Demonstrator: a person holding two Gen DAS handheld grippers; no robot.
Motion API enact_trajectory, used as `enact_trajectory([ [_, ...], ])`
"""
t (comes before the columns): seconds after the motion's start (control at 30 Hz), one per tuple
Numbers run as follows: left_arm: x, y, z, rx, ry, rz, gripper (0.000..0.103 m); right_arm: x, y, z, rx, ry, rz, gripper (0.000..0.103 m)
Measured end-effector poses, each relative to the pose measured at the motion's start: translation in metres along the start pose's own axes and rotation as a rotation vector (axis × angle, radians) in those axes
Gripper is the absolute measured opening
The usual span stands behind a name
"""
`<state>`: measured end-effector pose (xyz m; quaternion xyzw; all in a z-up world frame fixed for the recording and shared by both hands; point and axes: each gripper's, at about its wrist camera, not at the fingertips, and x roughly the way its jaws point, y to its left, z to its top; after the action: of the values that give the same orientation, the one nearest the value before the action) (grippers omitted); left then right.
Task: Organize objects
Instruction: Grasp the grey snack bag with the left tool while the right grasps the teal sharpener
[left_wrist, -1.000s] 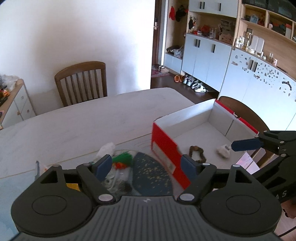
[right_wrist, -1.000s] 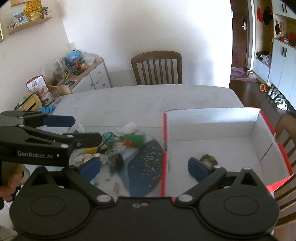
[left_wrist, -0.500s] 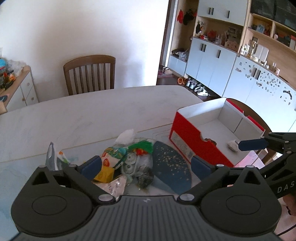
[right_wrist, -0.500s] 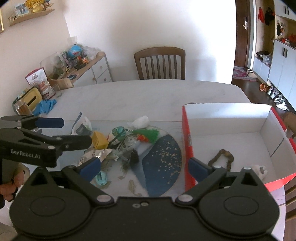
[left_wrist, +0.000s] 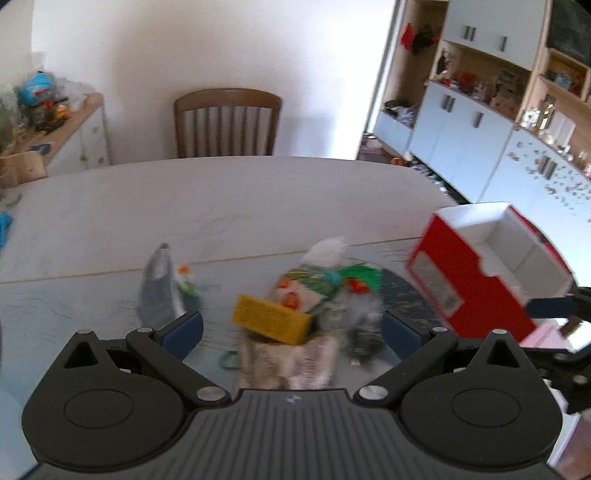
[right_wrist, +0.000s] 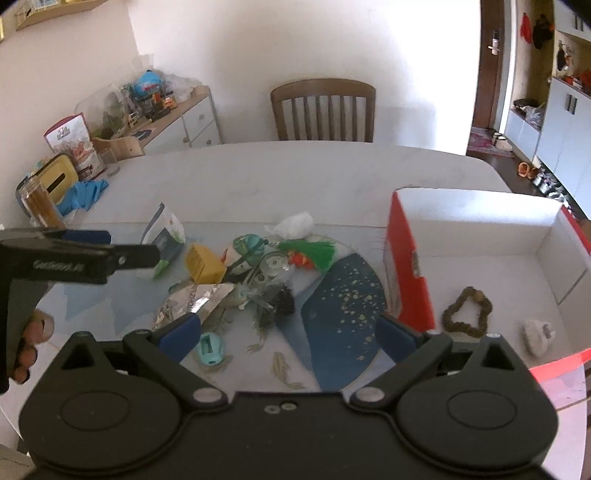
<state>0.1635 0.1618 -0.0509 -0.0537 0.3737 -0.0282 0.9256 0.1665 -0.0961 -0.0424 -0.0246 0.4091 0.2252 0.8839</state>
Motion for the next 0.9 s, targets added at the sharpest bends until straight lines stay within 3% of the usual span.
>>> enact_trajectory([
  [0.23, 0.026, 0.032, 0.006, 0.02, 0.029, 0.091, 0.103, 0.02, 0.028, -0.005, -0.104, 0.019, 0.07, 0.1],
  [0.5, 0.063, 0.07, 0.018, -0.007, 0.051, 0.171, 0.103, 0.063, 0.048, -0.014, -0.148, 0.131, 0.085, 0.097],
  [0.9, 0.118, 0.099, 0.016, -0.02, 0.16, 0.164, 0.103, 0.107, 0.066, -0.019, -0.203, 0.224, 0.093, 0.092],
])
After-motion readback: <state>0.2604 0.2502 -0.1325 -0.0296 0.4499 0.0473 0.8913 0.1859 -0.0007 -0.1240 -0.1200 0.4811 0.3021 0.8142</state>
